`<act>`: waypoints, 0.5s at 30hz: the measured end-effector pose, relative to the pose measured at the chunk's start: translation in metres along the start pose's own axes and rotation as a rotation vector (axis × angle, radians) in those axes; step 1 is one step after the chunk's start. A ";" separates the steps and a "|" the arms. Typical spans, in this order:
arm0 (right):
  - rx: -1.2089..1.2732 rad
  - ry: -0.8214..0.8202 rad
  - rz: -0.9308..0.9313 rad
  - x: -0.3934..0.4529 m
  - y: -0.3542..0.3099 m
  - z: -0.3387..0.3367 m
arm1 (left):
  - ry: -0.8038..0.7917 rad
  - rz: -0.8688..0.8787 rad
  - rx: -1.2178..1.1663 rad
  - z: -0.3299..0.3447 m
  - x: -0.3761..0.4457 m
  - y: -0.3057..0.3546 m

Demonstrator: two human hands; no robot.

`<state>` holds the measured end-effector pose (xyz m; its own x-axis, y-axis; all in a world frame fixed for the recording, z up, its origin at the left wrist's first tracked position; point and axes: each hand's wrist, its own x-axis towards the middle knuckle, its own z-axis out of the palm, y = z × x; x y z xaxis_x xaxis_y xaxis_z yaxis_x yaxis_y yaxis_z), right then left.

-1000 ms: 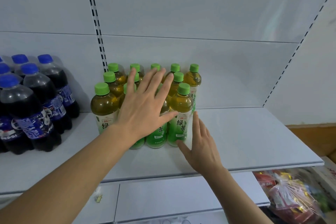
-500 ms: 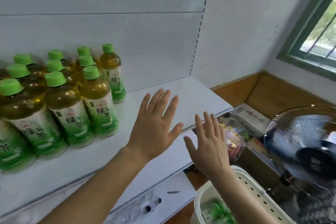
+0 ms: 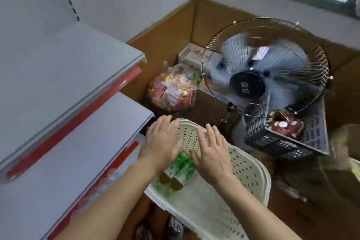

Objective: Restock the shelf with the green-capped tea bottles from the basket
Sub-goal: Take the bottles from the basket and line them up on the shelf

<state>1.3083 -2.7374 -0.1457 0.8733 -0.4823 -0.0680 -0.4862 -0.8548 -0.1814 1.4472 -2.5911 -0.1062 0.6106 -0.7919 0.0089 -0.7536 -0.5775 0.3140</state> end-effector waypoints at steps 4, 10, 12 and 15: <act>0.014 -0.173 0.079 -0.017 0.025 0.058 | -0.176 -0.033 -0.083 0.066 0.004 0.000; 0.029 -0.324 0.182 -0.030 0.038 0.141 | -0.420 -0.178 -0.063 0.150 0.004 -0.020; 0.061 -0.391 0.219 -0.032 0.041 0.169 | -0.491 -0.254 -0.056 0.172 0.007 -0.031; 0.080 -0.502 0.274 -0.034 0.044 0.205 | -0.653 -0.372 -0.113 0.211 0.008 -0.050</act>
<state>1.2636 -2.7193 -0.3520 0.6325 -0.5169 -0.5769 -0.7097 -0.6852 -0.1641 1.4381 -2.6108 -0.3223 0.5252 -0.5259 -0.6691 -0.4753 -0.8334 0.2820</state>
